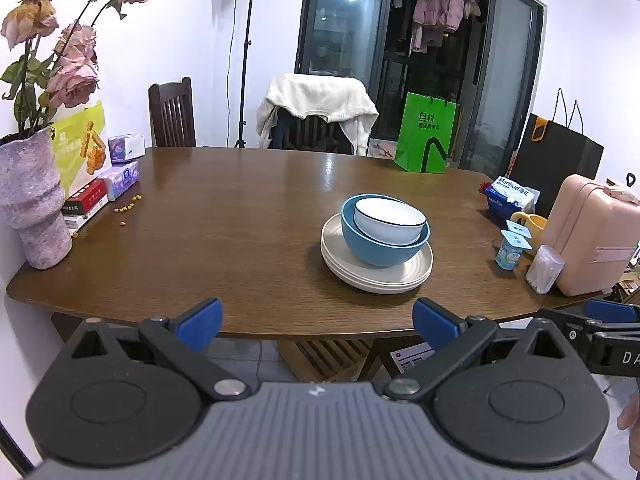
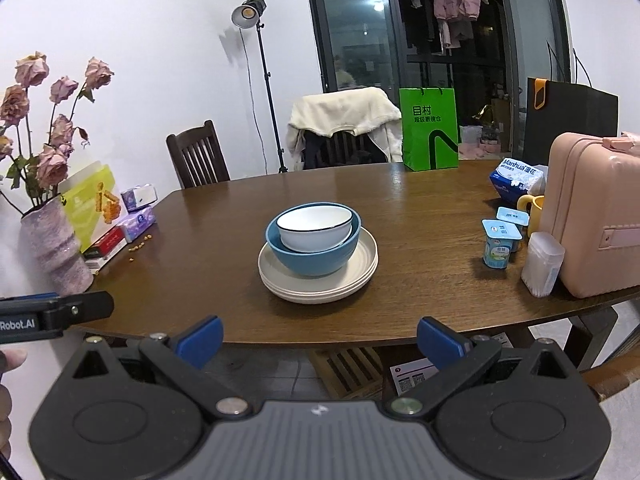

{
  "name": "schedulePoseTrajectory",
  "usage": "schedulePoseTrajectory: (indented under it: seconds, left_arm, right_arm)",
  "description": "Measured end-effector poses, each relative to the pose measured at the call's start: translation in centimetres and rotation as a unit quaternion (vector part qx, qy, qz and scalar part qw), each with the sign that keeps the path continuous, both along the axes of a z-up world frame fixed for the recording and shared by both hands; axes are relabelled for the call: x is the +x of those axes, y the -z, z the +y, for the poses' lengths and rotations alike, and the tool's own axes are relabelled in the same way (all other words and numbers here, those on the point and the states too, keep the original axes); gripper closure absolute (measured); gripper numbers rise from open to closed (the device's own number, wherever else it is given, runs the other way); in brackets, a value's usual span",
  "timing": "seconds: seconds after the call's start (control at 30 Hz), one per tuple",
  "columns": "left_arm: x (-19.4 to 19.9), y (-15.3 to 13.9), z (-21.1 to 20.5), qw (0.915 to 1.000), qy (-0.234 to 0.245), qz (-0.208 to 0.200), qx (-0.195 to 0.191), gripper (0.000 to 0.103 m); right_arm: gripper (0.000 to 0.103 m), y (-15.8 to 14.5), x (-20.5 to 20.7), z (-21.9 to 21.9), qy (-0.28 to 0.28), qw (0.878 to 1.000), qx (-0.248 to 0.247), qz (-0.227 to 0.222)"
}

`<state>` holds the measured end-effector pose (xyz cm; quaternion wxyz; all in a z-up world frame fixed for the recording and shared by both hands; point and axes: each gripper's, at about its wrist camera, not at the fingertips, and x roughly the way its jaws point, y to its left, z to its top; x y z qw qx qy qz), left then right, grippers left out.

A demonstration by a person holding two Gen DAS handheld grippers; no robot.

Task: Organize plates and bowls

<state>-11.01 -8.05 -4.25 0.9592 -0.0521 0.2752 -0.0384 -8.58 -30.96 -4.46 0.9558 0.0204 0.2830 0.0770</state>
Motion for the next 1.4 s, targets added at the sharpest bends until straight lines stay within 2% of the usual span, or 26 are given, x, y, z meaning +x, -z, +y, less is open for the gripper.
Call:
schedulePoseTrajectory:
  seconds: [1.4]
  left_arm:
    - [-3.5,-0.9,1.7,0.9995,-0.007,-0.030,-0.002,0.000]
  right_arm:
    - [0.000,-1.1,-3.3,1.9,-0.008,1.000,-0.009,-0.022]
